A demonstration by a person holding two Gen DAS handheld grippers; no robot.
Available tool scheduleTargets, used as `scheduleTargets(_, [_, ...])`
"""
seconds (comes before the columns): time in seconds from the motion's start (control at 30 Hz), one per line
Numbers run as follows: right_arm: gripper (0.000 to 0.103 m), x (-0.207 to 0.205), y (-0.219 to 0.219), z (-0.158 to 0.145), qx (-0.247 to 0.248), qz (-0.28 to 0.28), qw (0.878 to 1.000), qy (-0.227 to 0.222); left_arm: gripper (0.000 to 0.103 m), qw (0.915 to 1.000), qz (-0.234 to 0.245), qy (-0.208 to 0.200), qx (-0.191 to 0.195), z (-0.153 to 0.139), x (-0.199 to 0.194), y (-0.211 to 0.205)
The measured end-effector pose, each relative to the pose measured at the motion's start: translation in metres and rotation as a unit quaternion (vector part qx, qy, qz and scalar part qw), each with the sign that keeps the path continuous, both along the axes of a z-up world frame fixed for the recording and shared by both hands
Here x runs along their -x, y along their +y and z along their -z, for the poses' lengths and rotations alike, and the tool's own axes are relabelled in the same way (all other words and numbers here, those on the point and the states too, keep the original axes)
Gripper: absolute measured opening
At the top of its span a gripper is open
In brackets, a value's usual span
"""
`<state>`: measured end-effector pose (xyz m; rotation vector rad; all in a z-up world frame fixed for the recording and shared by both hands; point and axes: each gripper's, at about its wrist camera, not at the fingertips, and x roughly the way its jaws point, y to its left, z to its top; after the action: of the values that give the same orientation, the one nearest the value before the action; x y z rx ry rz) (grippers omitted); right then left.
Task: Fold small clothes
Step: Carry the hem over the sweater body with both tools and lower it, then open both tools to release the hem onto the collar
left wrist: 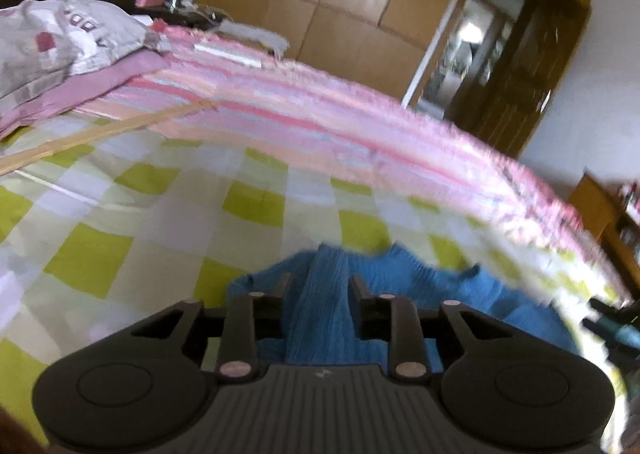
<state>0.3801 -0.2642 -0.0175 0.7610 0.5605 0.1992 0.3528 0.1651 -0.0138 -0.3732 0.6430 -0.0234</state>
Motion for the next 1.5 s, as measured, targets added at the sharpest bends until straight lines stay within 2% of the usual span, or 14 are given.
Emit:
scheduleTargets(0.17, [0.034,-0.001,0.005,0.003,0.032,-0.017,0.999,0.010,0.038,0.9976,0.005,0.030,-0.062,0.009,-0.015,-0.016])
scheduleTargets(0.23, [0.034,-0.001,0.009,0.005,0.045,-0.022,0.999,0.012,0.038,0.9964,0.004,0.040,-0.075,0.009,-0.019,-0.020])
scheduleTargets(0.3, [0.034,-0.001,0.011,0.007,0.054,-0.024,0.998,0.016,0.034,0.9959,0.006,0.046,-0.077,0.009,-0.021,-0.020])
scheduleTargets(0.33, [0.034,-0.001,0.011,0.007,0.057,-0.025,0.998,0.017,0.025,0.9959,0.009,0.045,-0.078,0.008,-0.021,-0.021])
scheduleTargets(0.37, [0.034,-0.001,0.012,0.008,0.059,-0.026,0.998,0.017,0.020,0.9960,0.013,0.046,-0.075,0.008,-0.021,-0.021])
scheduleTargets(0.47, [0.034,-0.003,0.013,0.008,0.066,-0.030,0.997,0.020,0.016,0.9963,0.007,0.038,-0.077,0.004,-0.019,-0.021])
scheduleTargets(0.7, [0.033,0.000,0.016,0.001,0.096,-0.037,0.995,0.008,0.015,0.9979,-0.040,-0.028,-0.042,-0.021,0.013,0.003])
scheduleTargets(0.73, [0.033,-0.001,0.017,0.002,0.101,-0.037,0.994,0.010,0.015,0.9976,-0.046,-0.028,-0.044,-0.019,0.013,0.005])
scheduleTargets(0.9, [0.034,-0.007,0.022,0.010,0.108,-0.043,0.993,0.033,0.015,0.9958,-0.049,0.025,-0.073,0.007,0.001,0.003])
scheduleTargets(1.03, [0.033,-0.011,0.030,0.009,0.139,-0.056,0.988,0.034,0.016,0.9963,-0.055,0.020,-0.063,0.012,0.006,0.005])
scheduleTargets(1.1, [0.027,-0.014,0.034,0.008,0.154,-0.058,0.986,0.039,0.016,0.9954,-0.056,0.019,-0.075,0.011,0.007,0.004])
scheduleTargets(1.17, [0.013,-0.016,0.036,0.007,0.172,-0.052,0.983,0.045,0.016,0.9946,-0.060,0.017,-0.083,0.010,0.009,0.004])
scheduleTargets(1.4, [0.011,-0.021,0.039,0.012,0.191,-0.050,0.979,0.057,0.019,0.9929,-0.071,0.019,-0.094,0.013,0.016,0.005])
scheduleTargets(1.5, [0.015,-0.019,0.040,0.006,0.200,-0.052,0.977,0.055,0.019,0.9927,-0.075,0.014,-0.094,0.006,0.022,0.005])
